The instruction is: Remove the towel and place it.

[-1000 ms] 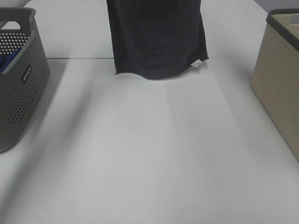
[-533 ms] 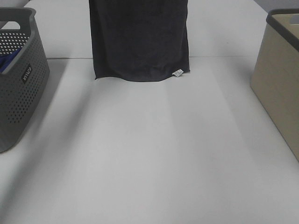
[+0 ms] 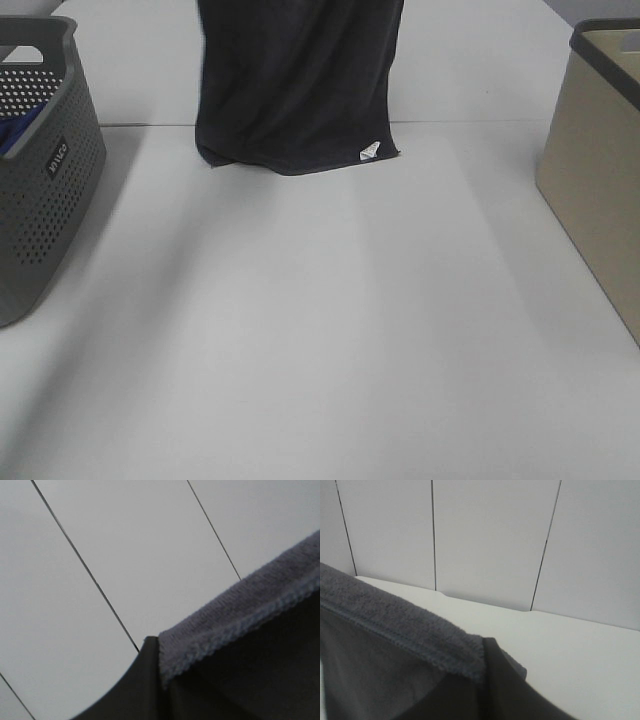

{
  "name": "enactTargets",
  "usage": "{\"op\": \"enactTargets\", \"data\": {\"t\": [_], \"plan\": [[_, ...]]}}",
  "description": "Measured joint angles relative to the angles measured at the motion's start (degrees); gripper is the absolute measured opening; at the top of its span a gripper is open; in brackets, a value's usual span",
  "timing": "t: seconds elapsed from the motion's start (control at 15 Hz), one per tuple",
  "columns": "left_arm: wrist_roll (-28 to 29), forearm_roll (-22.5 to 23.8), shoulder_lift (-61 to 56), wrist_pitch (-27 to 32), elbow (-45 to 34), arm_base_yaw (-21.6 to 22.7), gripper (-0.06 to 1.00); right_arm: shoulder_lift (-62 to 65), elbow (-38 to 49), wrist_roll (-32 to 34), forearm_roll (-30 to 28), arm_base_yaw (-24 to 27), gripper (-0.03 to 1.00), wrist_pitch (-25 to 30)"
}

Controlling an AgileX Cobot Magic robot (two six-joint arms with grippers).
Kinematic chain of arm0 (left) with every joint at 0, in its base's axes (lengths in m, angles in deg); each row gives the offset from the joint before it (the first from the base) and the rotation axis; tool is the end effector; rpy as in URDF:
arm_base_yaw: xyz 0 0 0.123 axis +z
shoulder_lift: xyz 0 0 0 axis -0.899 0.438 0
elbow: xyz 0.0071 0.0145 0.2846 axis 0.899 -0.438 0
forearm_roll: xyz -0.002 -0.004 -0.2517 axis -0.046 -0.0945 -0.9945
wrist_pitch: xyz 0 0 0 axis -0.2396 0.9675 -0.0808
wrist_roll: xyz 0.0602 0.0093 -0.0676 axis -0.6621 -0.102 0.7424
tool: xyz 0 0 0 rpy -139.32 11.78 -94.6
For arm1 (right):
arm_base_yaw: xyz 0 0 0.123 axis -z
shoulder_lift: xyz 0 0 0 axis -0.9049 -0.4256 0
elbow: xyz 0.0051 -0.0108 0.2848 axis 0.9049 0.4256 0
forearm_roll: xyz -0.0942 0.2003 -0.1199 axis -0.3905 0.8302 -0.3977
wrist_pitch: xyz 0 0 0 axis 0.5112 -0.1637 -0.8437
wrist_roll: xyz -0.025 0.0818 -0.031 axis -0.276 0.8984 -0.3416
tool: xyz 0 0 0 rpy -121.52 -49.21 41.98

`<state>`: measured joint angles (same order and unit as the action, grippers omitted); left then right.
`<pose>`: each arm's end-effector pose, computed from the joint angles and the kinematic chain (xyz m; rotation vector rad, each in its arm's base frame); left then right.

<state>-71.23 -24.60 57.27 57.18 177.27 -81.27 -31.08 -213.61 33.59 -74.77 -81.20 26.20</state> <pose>0.5338 -0.1574 0.4066 0.4807 1.2495 0.2624 0.4460 0.1238 0.4771 -0.1941 1.7058 0.1394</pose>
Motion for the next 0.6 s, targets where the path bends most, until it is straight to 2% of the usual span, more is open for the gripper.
{"op": "enactTargets", "data": {"t": [0.13, 0.27, 0.33, 0.4, 0.6], "plan": [[-2.86, -4.87, -3.61, 14.44, 0.0, -1.78, 0.0, 2.92, 0.0, -0.46, 1.78, 0.0, 0.01, 5.61], [-7.68, -14.44, -8.48, 29.22, 0.0, -2.12, 0.0, 4.98, 0.0, -2.18, 4.47, 0.0, 0.01, 11.46], [-9.0, -19.77, -12.38, 43.26, 0.0, -2.12, 0.0, 6.53, 0.0, -3.67, 7.33, 0.0, 0.01, 18.79], [-9.05, -20.68, -13.18, 46.29, 0.0, -2.12, 0.0, 7.05, 0.0, -4.3, 7.91, 0.0, 0.01, 20.86], [-7.28, -25.1, -16.56, 57.18, 0.0, -1.95, 0.0, 9.97, 0.0, -7.16, 12.49, 0.0, 0.01, 32.14]]}}
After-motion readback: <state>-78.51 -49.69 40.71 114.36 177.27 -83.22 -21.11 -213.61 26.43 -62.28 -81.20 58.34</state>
